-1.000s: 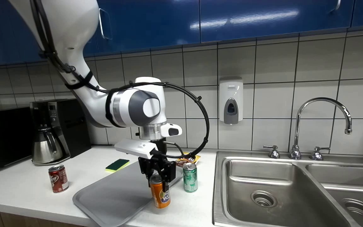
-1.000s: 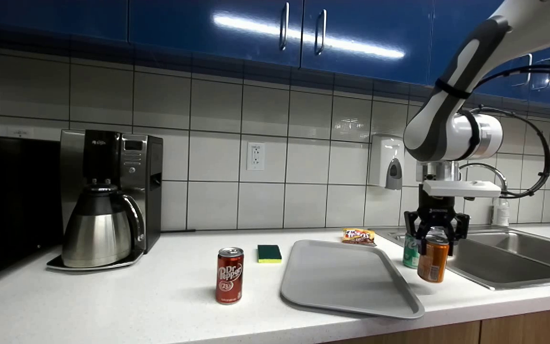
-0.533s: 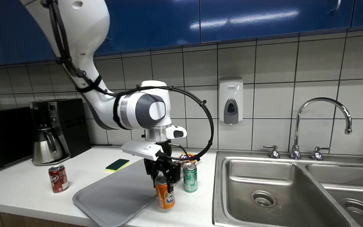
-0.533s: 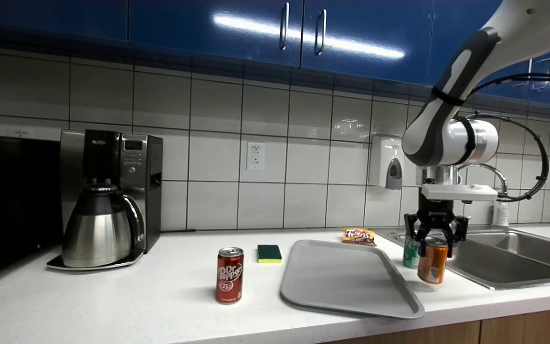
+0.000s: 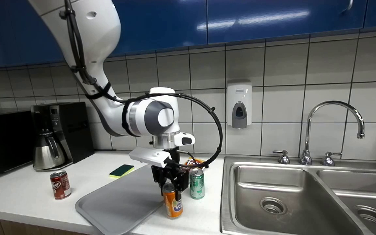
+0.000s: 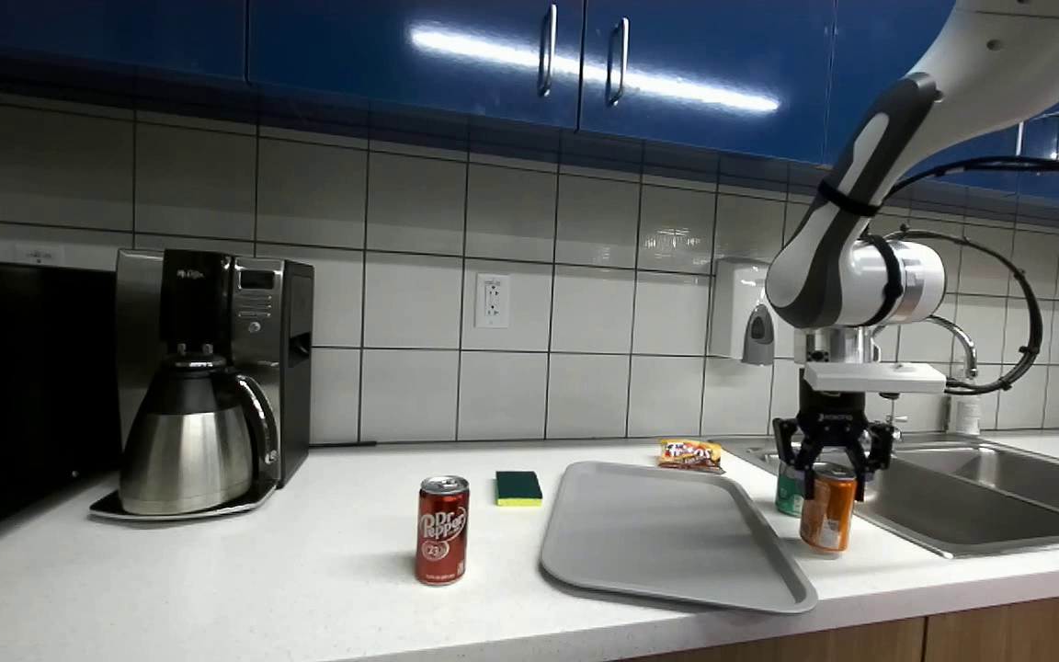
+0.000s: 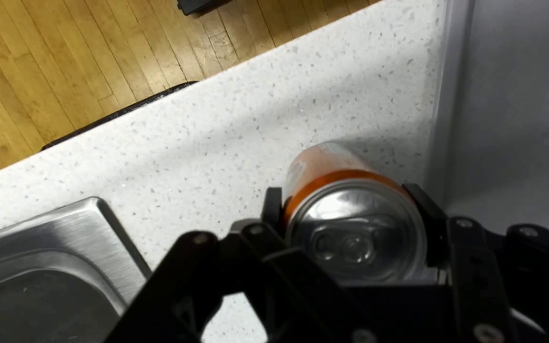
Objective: Pick up the green sprite can and put it on the counter to the left of the gray tray, pick up the brown dr pepper can and put it on the counter to the right of the gray tray, pick up the orange fanta can and put it on the counter to the right of the gray tray
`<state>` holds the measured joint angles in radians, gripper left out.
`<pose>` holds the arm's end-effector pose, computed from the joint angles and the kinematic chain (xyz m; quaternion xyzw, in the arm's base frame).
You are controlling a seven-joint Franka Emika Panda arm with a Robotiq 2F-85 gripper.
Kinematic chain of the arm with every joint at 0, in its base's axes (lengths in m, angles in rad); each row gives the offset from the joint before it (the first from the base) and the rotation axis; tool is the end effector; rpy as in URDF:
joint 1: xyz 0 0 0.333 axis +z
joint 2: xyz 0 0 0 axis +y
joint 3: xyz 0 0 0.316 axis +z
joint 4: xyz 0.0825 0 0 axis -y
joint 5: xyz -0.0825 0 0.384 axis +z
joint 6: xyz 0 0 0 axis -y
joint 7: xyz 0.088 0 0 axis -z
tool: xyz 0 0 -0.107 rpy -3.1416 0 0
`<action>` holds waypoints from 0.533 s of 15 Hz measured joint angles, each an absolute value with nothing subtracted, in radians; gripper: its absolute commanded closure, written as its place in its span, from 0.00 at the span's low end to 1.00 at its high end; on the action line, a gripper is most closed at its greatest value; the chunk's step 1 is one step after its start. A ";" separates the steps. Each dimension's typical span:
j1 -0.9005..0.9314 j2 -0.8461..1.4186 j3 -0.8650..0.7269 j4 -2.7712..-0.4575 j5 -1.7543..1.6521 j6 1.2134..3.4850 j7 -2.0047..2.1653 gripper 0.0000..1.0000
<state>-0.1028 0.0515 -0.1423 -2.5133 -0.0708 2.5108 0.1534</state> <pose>0.4456 -0.1114 0.2561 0.9849 -0.1692 -0.0279 0.0225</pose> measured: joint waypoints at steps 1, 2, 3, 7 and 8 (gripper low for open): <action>-0.103 0.057 -0.142 -2.510 -0.071 2.511 0.154 0.11; -0.103 0.061 -0.142 -2.508 -0.071 2.511 0.154 0.05; -0.103 0.063 -0.142 -2.506 -0.070 2.511 0.154 0.01; -0.102 0.063 -0.142 -2.498 -0.068 2.511 0.155 0.00; -0.101 0.063 -0.142 -2.498 -0.068 2.511 0.155 0.00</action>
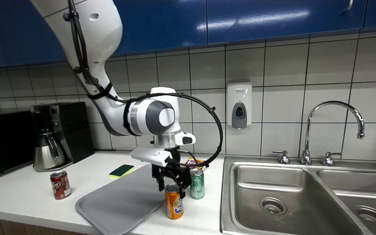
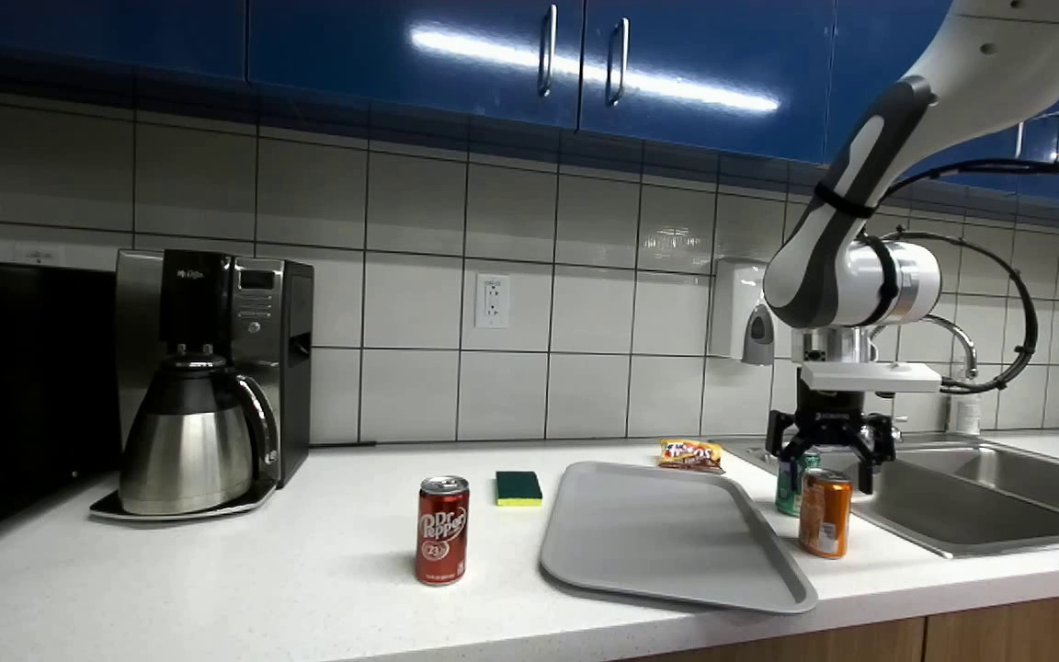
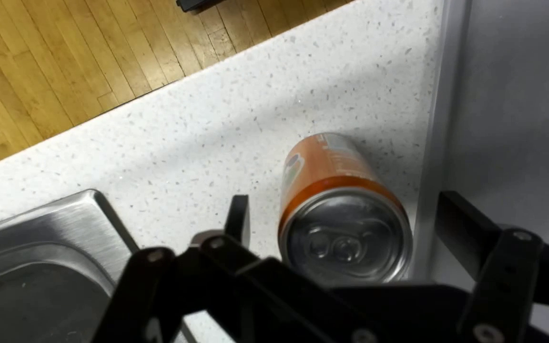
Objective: Pick up the green sprite can and put it on the counter to the left of the gray tray, pick up the brown dr pepper can and put it on the counter to the right of the gray tray, pick up the orange fanta can and put it on the counter to the right of the gray tray
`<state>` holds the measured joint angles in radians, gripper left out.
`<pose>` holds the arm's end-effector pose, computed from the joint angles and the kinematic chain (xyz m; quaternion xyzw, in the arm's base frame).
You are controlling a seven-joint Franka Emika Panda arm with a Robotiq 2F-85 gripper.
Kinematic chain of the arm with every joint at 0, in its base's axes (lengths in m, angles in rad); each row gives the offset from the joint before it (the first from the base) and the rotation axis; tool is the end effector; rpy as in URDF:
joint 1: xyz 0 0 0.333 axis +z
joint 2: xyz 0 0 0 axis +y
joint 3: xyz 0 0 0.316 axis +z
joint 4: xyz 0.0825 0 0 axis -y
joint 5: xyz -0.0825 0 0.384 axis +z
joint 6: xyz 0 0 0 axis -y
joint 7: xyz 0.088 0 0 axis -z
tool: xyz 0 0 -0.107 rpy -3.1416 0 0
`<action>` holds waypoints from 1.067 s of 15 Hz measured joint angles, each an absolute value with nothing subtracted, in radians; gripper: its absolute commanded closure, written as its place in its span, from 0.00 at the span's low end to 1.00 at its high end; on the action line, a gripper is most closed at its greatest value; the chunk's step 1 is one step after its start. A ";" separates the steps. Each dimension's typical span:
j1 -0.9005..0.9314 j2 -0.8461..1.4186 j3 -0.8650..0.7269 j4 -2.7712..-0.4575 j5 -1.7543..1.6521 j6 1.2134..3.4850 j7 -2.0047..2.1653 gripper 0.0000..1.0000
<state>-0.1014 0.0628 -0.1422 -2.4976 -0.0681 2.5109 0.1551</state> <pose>0.4509 -0.1121 0.2566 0.9848 -0.1704 -0.0256 0.0227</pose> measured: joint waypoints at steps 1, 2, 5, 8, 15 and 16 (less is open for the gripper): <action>-0.100 0.061 -0.142 -2.498 -0.068 2.511 0.155 0.00; -0.099 0.058 -0.142 -2.498 -0.068 2.511 0.156 0.00; -0.092 0.044 -0.140 -2.499 -0.068 2.511 0.159 0.00; -0.086 0.016 -0.133 -2.506 -0.071 2.514 0.170 0.00; -0.068 -0.102 -0.078 -2.558 -0.128 2.518 0.253 0.00; -0.063 -0.121 -0.064 -2.568 -0.133 2.517 0.267 0.00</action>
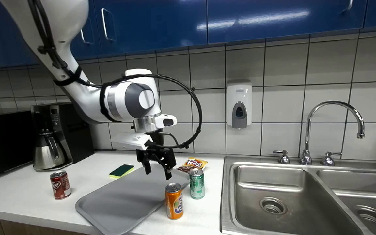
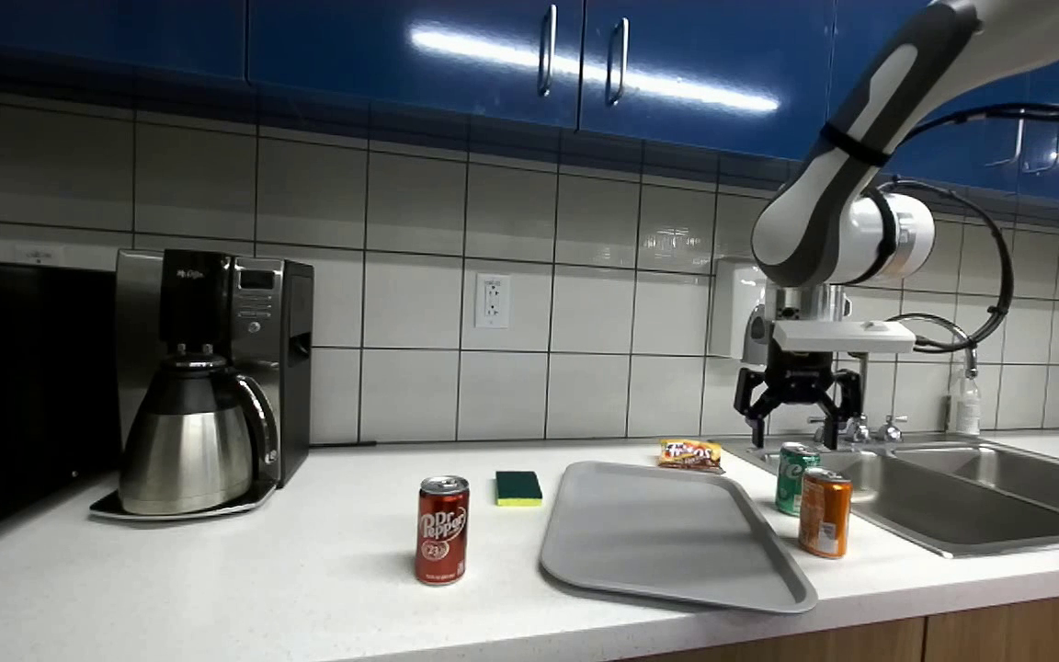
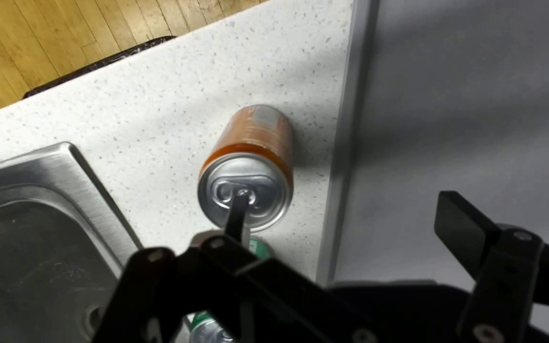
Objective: Pick up the green sprite can and put it on the counter to the left of the gray tray, pick up the brown dr pepper can and put it on the counter to the right of the gray tray, pick up the orange fanta can and put it on the counter to the right of the gray tray
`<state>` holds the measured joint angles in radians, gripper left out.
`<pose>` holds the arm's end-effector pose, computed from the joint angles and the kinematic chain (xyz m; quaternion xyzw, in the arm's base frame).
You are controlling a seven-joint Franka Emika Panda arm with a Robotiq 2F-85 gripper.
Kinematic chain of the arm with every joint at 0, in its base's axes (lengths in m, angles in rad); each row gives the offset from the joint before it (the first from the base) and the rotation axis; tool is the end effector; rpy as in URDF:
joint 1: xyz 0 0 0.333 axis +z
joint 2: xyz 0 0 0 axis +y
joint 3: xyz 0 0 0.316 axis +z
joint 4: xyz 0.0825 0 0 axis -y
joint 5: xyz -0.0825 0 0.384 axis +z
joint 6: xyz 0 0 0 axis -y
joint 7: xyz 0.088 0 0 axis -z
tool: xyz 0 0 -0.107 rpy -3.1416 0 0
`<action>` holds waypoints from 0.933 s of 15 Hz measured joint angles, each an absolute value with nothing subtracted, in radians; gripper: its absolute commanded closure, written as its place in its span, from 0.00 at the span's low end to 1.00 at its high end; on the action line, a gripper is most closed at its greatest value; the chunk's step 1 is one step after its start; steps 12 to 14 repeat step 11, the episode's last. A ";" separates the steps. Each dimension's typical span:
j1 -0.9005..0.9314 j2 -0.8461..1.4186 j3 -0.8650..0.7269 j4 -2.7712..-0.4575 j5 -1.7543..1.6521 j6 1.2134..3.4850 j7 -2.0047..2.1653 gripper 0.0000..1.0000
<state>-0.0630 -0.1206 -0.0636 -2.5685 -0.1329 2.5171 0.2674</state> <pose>0.4446 -0.0550 0.3133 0.9883 -0.1436 0.0371 0.0343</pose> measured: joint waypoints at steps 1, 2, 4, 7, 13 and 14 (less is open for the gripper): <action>-0.056 -0.140 -0.047 -2.579 -0.133 2.516 0.277 0.00; -0.047 -0.158 -0.030 -2.588 -0.133 2.515 0.287 0.00; -0.027 -0.188 0.009 -2.603 -0.133 2.510 0.317 0.00; 0.010 -0.222 0.072 -2.617 -0.128 2.499 0.376 0.00; 0.029 -0.237 0.097 -2.622 -0.124 2.490 0.401 0.00; 0.029 -0.237 0.097 -2.622 -0.124 2.490 0.401 0.00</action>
